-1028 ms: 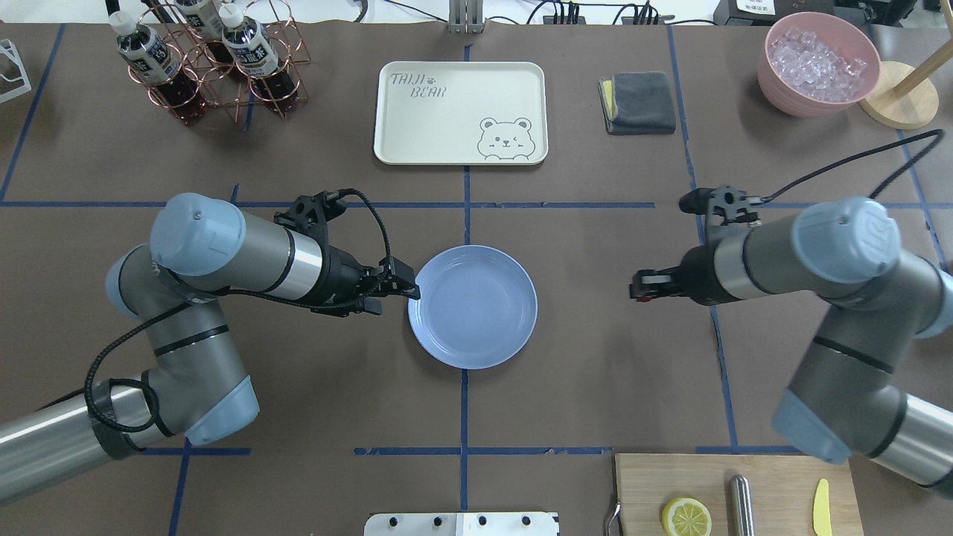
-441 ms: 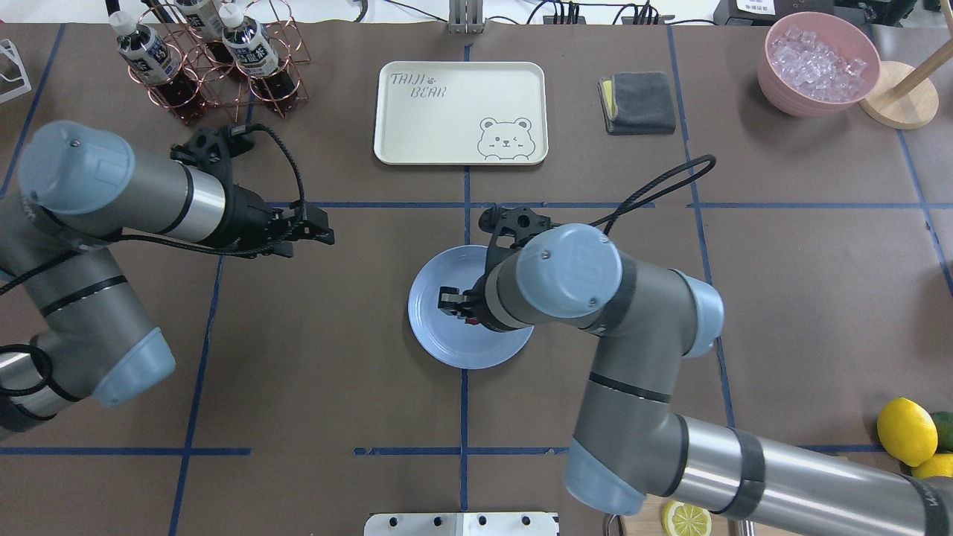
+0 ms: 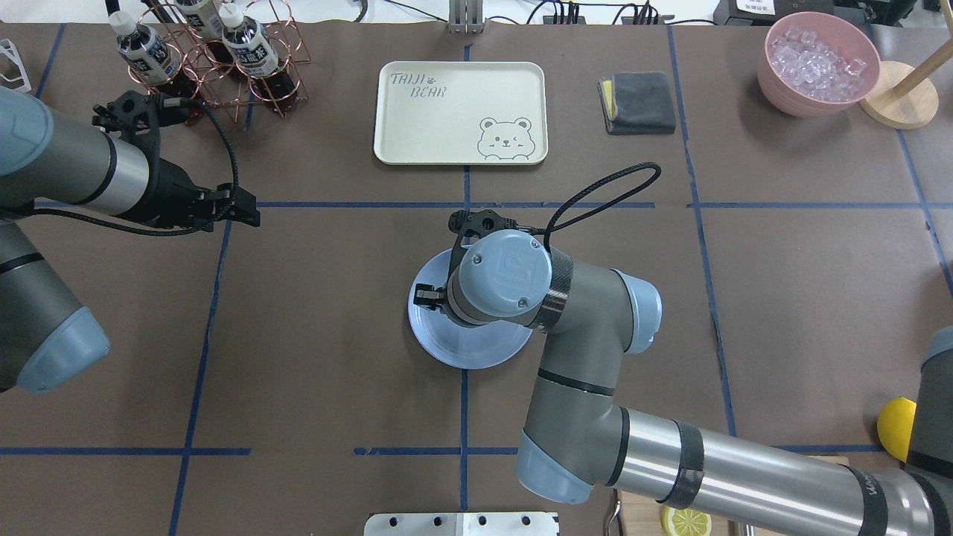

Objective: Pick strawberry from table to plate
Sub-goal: 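Carry the strawberry over the plate with the right gripper while the left withdraws, then lower the strawberry onto the plate and open the right gripper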

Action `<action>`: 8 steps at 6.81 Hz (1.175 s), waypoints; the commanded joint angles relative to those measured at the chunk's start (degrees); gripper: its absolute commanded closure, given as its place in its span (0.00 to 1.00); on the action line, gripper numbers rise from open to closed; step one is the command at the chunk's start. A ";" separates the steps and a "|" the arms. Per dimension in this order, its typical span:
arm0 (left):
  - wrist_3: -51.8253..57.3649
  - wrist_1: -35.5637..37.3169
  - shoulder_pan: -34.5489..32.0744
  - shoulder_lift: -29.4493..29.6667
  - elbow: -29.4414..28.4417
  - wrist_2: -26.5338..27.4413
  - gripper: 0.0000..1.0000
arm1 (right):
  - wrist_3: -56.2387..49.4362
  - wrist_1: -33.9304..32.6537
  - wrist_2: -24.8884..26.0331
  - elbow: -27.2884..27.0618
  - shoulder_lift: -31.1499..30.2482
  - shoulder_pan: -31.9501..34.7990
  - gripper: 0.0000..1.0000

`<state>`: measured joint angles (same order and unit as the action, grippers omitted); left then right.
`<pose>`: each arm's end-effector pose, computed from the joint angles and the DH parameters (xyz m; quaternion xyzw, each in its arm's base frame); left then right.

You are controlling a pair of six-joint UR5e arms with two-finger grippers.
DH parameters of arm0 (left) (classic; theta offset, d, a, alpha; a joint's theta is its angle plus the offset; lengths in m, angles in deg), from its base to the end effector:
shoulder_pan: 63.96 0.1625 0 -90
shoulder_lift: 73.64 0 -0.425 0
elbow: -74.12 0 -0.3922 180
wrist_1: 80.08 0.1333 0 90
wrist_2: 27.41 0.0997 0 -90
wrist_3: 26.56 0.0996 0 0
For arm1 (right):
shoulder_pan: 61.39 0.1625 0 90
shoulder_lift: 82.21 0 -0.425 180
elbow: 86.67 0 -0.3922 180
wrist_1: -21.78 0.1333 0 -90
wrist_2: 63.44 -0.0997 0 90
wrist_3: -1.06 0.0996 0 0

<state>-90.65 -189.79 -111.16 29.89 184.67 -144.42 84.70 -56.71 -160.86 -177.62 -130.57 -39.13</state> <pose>0.3123 -0.4669 0.3279 0.0947 0.4774 -0.0564 0.8718 -0.6111 -0.3803 0.1918 0.0563 -0.4540 0.0938 0.8843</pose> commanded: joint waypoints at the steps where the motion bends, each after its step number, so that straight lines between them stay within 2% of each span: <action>1: 0.90 0.55 -0.44 -0.43 0.27 0.03 0.25 | -0.05 -2.45 1.44 0.95 0.46 -0.03 1.00; 8: 0.81 0.63 -0.44 -0.43 0.10 0.12 0.23 | -0.66 -2.38 1.44 3.41 0.47 -0.21 1.00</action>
<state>-89.84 -189.16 -111.60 29.45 184.86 -144.30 84.10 -59.15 -159.37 -174.61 -130.10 -39.30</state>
